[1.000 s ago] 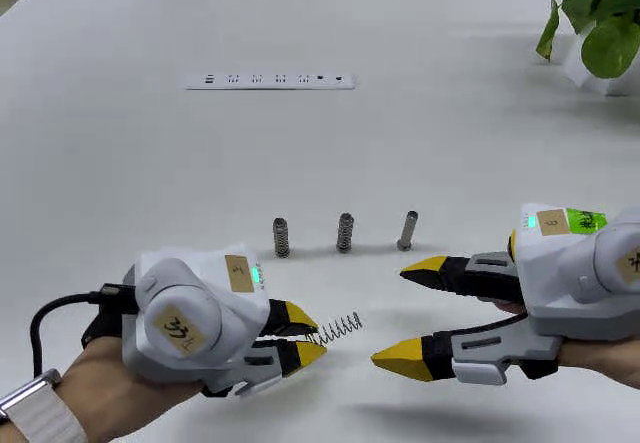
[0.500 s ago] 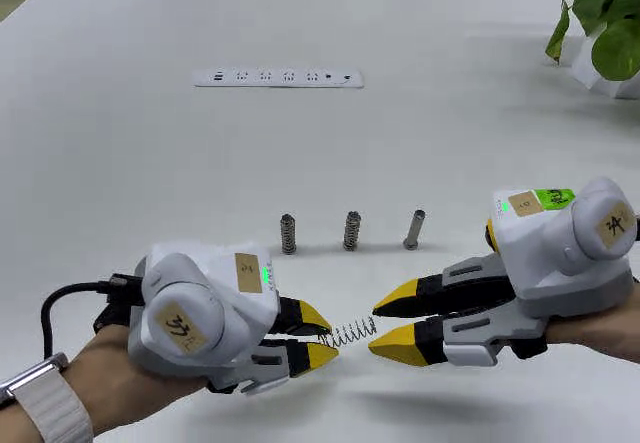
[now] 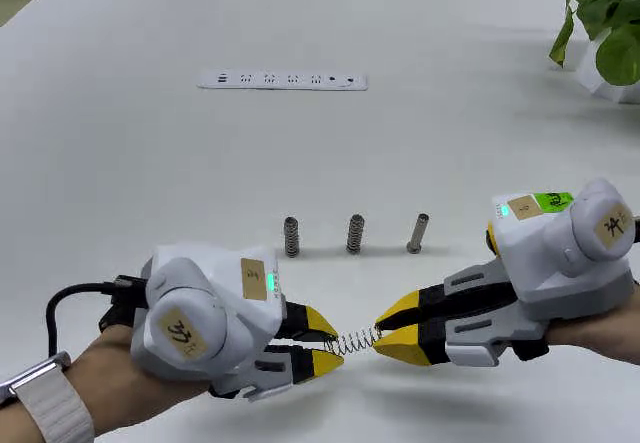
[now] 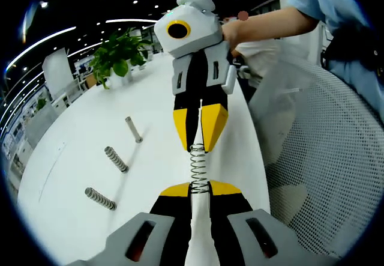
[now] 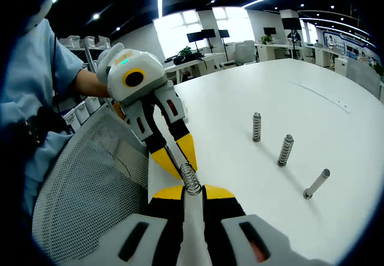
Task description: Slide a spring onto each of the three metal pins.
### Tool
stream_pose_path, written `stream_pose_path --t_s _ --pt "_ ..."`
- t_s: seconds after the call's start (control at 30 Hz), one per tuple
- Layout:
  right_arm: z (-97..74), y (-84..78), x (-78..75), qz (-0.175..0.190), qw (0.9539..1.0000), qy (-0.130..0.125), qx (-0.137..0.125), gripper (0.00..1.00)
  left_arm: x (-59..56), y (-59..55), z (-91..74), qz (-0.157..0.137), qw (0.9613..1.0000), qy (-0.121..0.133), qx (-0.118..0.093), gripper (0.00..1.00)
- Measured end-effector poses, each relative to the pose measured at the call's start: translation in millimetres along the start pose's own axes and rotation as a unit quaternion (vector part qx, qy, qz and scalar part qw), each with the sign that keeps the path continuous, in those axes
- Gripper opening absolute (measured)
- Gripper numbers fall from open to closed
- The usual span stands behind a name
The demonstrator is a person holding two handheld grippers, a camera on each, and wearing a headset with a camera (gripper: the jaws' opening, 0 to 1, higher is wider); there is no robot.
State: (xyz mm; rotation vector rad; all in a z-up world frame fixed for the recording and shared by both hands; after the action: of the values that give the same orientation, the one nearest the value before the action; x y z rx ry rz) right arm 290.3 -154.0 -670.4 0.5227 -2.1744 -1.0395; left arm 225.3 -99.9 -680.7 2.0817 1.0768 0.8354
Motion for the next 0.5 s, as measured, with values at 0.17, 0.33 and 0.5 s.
stream_pose_path --t_s 0.17,0.33,0.5 --pt "0.2 2.5 2.1 -0.002 1.0 -0.002 0.004 0.12 0.1 0.2 -0.1 -0.002 1.0 0.0 0.003 0.1" --pt "0.9 8.3 7.9 -0.015 0.9993 -0.017 0.028 0.12 0.2 1.0 2.0 -0.007 0.9999 0.001 0.008 0.1" --pt "1.6 15.8 13.5 -0.034 0.9976 -0.031 0.052 0.12 -2.0 2.4 4.5 -0.012 0.9998 0.0 0.013 0.09"
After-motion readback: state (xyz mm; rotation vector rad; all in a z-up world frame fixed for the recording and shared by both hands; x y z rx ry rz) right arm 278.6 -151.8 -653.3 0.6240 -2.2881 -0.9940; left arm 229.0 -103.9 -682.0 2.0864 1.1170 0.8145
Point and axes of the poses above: the centre of the closed fingertips' face, and the gripper's own axes: z roughly forward along the fingers, x roughly to its left, y roughly out of its top, the point moved 4 cm from there along -z, roughly backward along the fingers, and after that the axes turned 14 degrees about y, right-handed, at the moved point
